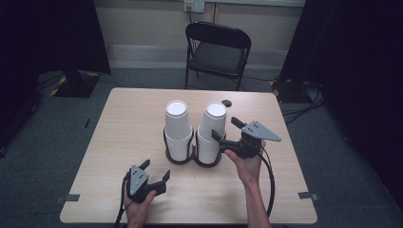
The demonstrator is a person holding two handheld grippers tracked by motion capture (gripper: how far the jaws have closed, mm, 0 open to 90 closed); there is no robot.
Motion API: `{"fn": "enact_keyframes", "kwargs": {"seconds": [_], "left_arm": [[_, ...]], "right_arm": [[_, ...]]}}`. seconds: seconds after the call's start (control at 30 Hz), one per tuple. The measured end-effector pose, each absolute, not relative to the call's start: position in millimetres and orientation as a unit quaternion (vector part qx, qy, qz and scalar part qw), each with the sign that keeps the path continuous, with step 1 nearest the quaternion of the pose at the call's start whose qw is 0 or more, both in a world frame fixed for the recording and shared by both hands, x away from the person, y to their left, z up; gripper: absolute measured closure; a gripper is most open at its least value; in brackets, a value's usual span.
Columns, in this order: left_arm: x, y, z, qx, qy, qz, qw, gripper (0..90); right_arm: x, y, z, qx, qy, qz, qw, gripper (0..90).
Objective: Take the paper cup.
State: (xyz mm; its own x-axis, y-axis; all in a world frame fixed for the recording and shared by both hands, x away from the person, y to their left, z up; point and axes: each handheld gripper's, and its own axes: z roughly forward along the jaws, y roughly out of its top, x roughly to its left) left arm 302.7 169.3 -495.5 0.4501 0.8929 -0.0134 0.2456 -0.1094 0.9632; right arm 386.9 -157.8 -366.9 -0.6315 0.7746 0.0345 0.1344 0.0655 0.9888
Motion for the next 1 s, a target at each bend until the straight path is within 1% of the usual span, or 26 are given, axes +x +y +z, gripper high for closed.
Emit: {"fn": "enact_keyframes", "kwargs": {"seconds": [0.1, 0.17, 0.2, 0.37, 0.43, 0.5, 0.63, 0.7, 0.8, 1.0], "left_arm": [[301.9, 170.7, -495.8, 0.673, 0.417, 0.311, 0.526, 17.1], [301.8, 171.1, -495.8, 0.673, 0.416, 0.309, 0.528, 20.9], [301.8, 170.9, -495.8, 0.672, 0.417, 0.311, 0.527, 19.0], [301.0, 170.5, -495.9, 0.669, 0.42, 0.317, 0.525, 16.7], [300.8, 170.9, -495.9, 0.669, 0.418, 0.316, 0.526, 17.1], [301.5, 171.6, -495.9, 0.67, 0.419, 0.312, 0.528, 19.3], [300.6, 170.0, -495.9, 0.672, 0.415, 0.318, 0.524, 20.5], [301.4, 170.8, -495.9, 0.674, 0.413, 0.311, 0.528, 20.7], [301.3, 170.7, -495.8, 0.678, 0.406, 0.31, 0.528, 24.3], [301.8, 171.7, -495.8, 0.682, 0.4, 0.302, 0.533, 24.1]], "right_arm": [[393.2, -152.5, -362.5, 0.329, 0.688, 0.589, 0.267, 13.4], [396.0, -150.1, -361.3, 0.328, 0.691, 0.585, 0.269, 13.5], [399.7, -147.1, -360.6, 0.325, 0.694, 0.584, 0.269, 13.4], [406.1, -143.9, -360.5, 0.323, 0.697, 0.583, 0.264, 13.4], [409.3, -142.0, -361.2, 0.323, 0.699, 0.581, 0.261, 14.1], [412.3, -140.0, -362.5, 0.323, 0.701, 0.579, 0.262, 14.0], [417.3, -137.2, -366.4, 0.326, 0.705, 0.576, 0.256, 14.1], [420.1, -135.1, -368.9, 0.326, 0.706, 0.575, 0.252, 14.1], [423.8, -133.1, -372.3, 0.328, 0.707, 0.575, 0.248, 13.9], [427.6, -131.1, -375.7, 0.328, 0.711, 0.573, 0.242, 14.4]]}}
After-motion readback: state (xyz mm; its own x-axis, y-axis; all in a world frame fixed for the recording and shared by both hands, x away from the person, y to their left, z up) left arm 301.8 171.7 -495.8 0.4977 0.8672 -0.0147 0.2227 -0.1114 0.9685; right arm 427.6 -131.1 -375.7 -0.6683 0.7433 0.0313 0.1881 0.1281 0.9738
